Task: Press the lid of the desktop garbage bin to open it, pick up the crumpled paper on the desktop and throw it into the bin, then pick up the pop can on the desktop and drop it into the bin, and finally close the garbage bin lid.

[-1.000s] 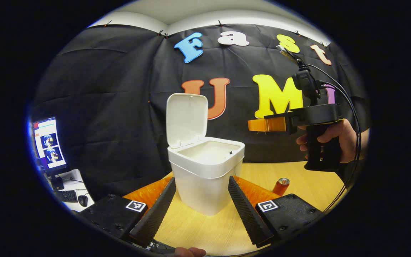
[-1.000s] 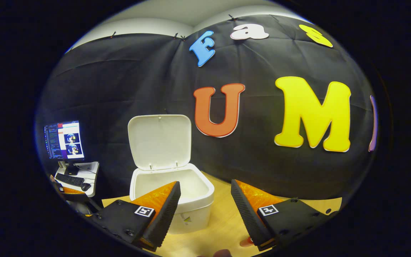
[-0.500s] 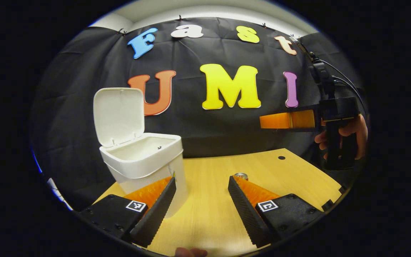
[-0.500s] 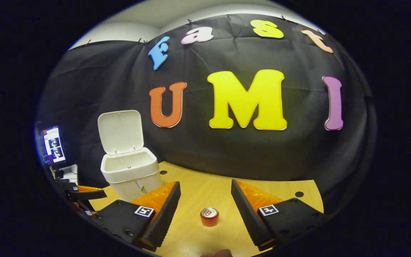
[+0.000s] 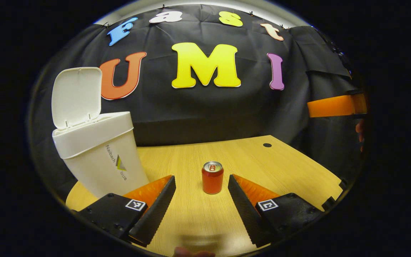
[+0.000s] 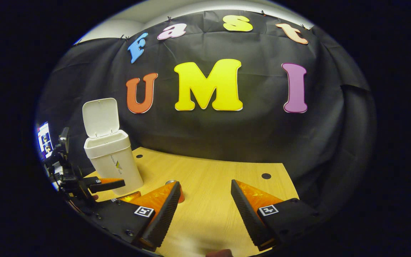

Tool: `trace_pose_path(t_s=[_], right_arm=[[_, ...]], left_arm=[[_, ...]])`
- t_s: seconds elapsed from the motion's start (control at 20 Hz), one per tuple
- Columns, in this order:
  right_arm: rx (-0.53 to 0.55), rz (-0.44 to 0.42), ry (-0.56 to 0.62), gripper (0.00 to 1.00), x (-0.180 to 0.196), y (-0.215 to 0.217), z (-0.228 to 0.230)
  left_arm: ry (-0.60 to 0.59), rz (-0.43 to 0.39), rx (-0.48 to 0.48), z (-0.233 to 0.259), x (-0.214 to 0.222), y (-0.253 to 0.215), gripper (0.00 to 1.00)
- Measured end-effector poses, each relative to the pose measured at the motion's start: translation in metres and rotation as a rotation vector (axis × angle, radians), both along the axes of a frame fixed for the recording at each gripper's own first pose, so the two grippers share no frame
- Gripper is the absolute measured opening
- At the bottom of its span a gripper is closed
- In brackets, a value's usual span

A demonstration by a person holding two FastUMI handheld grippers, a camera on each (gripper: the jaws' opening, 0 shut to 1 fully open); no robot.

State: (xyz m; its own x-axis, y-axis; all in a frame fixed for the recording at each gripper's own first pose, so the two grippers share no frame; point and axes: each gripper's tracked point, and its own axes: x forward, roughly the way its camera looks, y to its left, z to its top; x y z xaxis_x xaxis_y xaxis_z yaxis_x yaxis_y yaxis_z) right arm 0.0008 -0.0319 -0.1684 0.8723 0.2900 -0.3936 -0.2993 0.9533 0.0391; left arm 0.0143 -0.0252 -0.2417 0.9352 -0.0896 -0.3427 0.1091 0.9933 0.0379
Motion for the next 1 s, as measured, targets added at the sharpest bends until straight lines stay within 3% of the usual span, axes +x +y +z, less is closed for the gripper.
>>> trace_pose_path(t_s=[0.45, 1.0], right_arm=[[-0.056, -0.055, 0.111, 0.9, -0.015, -0.047, -0.044], [-0.065, -0.048, 0.194, 0.89, 0.004, -0.051, -0.072]], left_arm=[[0.086, 0.017, -0.025, -0.08, 0.056, -0.023, 0.98], [0.142, 0.011, 0.042, -0.126, 0.094, -0.026, 0.98]])
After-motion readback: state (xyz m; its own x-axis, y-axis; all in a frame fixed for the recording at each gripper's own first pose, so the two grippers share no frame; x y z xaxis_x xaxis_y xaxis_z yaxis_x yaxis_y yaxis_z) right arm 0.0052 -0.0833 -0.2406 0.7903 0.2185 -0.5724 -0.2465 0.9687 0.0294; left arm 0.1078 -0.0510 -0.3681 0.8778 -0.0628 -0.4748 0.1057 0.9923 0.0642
